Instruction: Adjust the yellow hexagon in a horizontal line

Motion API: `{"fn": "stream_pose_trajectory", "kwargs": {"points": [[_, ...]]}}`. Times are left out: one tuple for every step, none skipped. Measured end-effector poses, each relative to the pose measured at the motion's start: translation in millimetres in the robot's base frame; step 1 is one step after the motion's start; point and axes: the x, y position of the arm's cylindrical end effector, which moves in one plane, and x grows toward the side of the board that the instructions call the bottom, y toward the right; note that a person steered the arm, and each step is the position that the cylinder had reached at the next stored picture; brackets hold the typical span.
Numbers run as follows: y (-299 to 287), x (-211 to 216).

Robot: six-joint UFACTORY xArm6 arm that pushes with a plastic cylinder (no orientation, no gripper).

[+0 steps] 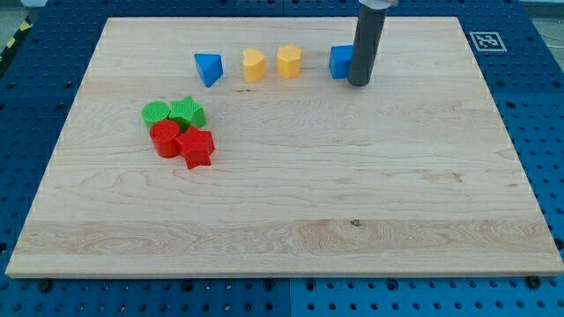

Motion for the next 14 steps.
{"fn": "stream_pose_trajectory", "kwargs": {"points": [[-6,-7],[-10,-9],[29,-1],[63,-14],[61,-60],[32,-118],[-5,-137],[-34,-128],[-72,-115],[-98,-104],[-103,-89],[-103,-74],[-114,-73],[-126,-73]]}}
